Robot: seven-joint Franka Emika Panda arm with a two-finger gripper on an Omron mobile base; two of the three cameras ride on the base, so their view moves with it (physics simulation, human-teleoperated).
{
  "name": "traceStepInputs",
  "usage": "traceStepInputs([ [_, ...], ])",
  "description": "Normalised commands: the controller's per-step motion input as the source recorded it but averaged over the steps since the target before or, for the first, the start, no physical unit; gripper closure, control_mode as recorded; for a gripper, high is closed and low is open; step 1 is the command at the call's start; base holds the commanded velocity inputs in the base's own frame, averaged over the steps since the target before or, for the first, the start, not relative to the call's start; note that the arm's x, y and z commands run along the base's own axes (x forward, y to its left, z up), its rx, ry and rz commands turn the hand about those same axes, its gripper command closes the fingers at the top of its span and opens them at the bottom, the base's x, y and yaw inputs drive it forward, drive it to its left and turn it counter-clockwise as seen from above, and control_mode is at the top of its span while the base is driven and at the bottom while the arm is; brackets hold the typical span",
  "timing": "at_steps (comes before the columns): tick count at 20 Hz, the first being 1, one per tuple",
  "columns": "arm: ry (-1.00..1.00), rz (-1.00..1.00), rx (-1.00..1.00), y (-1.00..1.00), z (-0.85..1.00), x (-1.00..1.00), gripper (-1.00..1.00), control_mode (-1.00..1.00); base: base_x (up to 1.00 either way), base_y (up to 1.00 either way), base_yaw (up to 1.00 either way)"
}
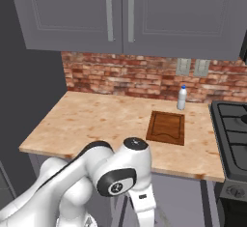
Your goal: Open the drawer on the right and place the cutting tools on the cutting board.
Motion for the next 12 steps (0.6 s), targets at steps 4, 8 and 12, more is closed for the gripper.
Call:
traceStepInputs([
  [4, 0.02, 0.56, 0.03, -0.36, -0.09, 0.52, -1.0, -1.0, 0.0, 0.0, 0.0],
  [8, 0.03, 0.51, 0.02, -0.24, -0.33, 0.51, -1.0, -1.0, 0.0, 0.0, 0.0],
  [12, 0.06, 0.13, 0.0, 0.0, -0.12, 0.17, -1.0, -1.0, 0.0, 0.0, 0.0],
])
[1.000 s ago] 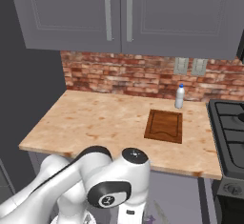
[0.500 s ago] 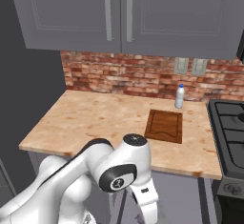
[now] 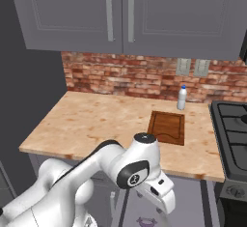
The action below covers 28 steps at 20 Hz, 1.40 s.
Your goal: Open the drawer on the right and place the cutting tools on the cutting board.
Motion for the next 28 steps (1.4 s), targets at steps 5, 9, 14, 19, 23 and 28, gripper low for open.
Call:
traceStepInputs([
  [5, 0.07, 0.03, 0.0, -0.05, -0.23, 0.1, -1.0, -1.0, 0.0, 0.0, 0.0],
  [9, 0.16, 0.1, 0.0, -0.06, -0.52, 0.04, -1.0, -1.0, 0.0, 0.0, 0.0],
  [14, 0.17, 0.09, 0.01, -0.02, -0.61, 0.0, -1.0, -1.0, 0.0, 0.0, 0.0],
  [19, 0.12, 0.1, 0.07, -0.1, -0.55, 0.0, -1.0, -1.0, 0.0, 0.0, 0.0],
  [23, 0.06, 0.11, 0.14, -0.06, -0.5, -0.02, -1.0, -1.0, 0.0, 0.0, 0.0],
  [28, 0.01, 0.09, 0.15, -0.27, -0.25, 0.0, -1.0, -1.0, 0.0, 0.0, 0.0],
])
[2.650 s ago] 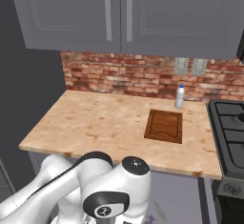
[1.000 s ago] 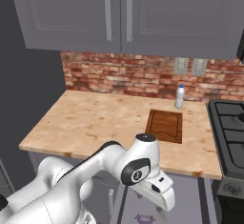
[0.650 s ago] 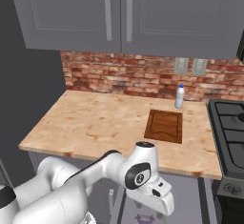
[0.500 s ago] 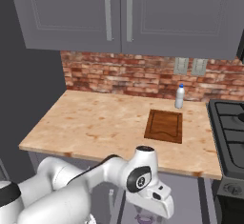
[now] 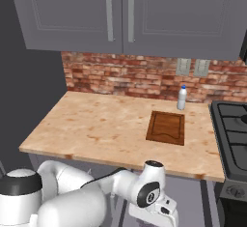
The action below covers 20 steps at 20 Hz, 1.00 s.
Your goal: Open the drawer on the right and place the cutting tools on the cutting board.
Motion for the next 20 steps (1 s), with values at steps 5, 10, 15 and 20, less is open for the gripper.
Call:
traceStepInputs([
  [5, 0.0, 0.0, 0.09, -0.02, -0.02, 0.0, -1.0, -1.0, 0.0, 0.0, 0.0],
  [10, 0.0, 0.02, 0.1, 0.01, -0.02, 0.0, -1.0, -1.0, 0.0, 0.0, 0.0],
  [15, 0.0, 0.01, 0.08, 0.25, -0.07, 0.0, -1.0, -1.0, 0.0, 0.0, 0.0],
  [20, 0.0, 0.0, 0.08, 0.22, -0.28, 0.0, -1.0, -1.0, 0.0, 0.0, 0.0],
])
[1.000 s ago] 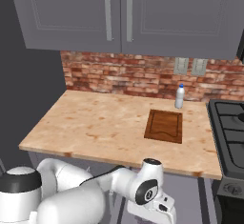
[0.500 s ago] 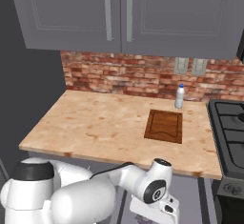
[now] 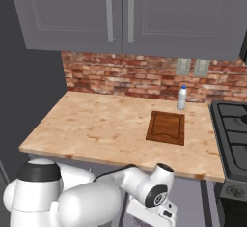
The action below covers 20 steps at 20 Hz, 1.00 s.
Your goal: Open the drawer on the right and place the cutting tools on the cutting board.
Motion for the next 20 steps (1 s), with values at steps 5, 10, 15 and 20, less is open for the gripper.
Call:
traceStepInputs([
  [5, 0.03, 0.0, 0.09, 0.11, -0.24, 0.0, -1.0, -1.0, 0.0, 0.0, 0.0],
  [10, 0.0, 0.0, 0.0, 0.0, -0.04, 0.0, -1.0, -1.0, 0.0, 0.0, 0.0],
  [15, 0.0, 0.0, 0.0, 0.0, -0.21, 0.01, -1.0, -1.0, 0.0, 0.0, 0.0],
  [20, 0.0, 0.01, 0.0, 0.0, -0.16, 0.0, -1.0, -1.0, 0.0, 0.0, 0.0],
])
